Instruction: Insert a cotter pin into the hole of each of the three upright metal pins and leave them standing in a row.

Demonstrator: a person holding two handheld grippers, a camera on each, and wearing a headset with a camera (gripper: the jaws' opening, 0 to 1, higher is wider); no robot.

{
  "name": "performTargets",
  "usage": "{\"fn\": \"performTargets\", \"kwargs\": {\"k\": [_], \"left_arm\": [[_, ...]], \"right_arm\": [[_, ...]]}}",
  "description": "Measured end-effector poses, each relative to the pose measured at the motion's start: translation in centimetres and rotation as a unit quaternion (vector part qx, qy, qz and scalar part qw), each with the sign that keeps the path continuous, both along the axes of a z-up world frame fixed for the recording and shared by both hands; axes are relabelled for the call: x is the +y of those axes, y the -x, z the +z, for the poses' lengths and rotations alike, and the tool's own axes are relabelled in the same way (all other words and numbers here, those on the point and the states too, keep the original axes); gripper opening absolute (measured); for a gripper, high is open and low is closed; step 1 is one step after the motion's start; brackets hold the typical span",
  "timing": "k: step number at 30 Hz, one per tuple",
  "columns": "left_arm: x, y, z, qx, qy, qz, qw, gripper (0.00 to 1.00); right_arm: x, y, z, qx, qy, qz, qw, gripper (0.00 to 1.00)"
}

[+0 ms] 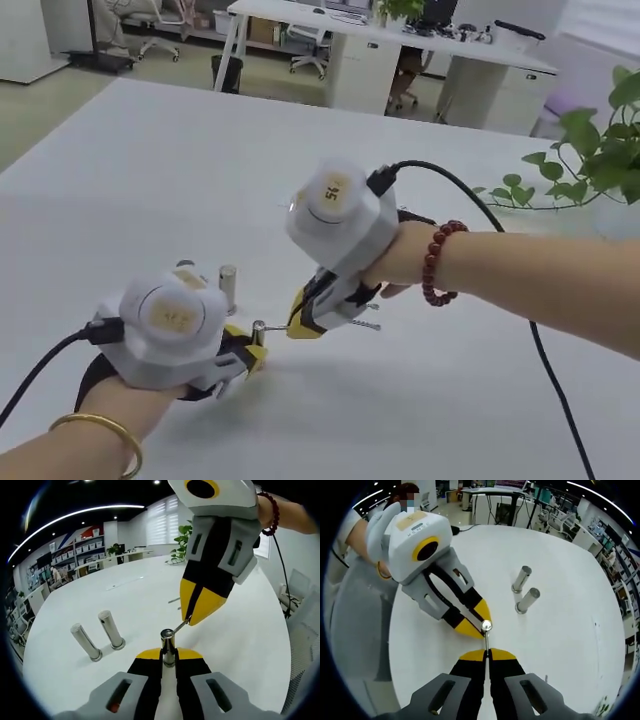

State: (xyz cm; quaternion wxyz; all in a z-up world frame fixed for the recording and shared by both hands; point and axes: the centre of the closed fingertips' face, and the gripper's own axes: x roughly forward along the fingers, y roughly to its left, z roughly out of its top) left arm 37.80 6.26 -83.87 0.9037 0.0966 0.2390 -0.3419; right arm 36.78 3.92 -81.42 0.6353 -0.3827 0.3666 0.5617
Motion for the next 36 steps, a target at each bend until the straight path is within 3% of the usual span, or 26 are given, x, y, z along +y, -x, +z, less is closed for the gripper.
{"fn": "performTargets", "kwargs": {"k": [7,12,36], "left_arm": [[0.0,0.0,0.0,-0.001,-0.001,0.004,1.0000,0.07],[0.0,-0.1,0.0,0.000,-0.002,0.001,1.0000,0.07],[0.0,-0.3,0.0,0.000,0.001,0.015,0.9999,0.07]], "right_arm": [[0.2,-0.3,-0.2,-0.002,-0.005,-0.005,1.0000,0.03],[0.4,-0.4,-0.5,-0.014,-0.009,0.020,0.9997,0.03],[1.6,-0.2,-0.5,-0.016,-0.025,0.018,0.9994,0.03]]}}
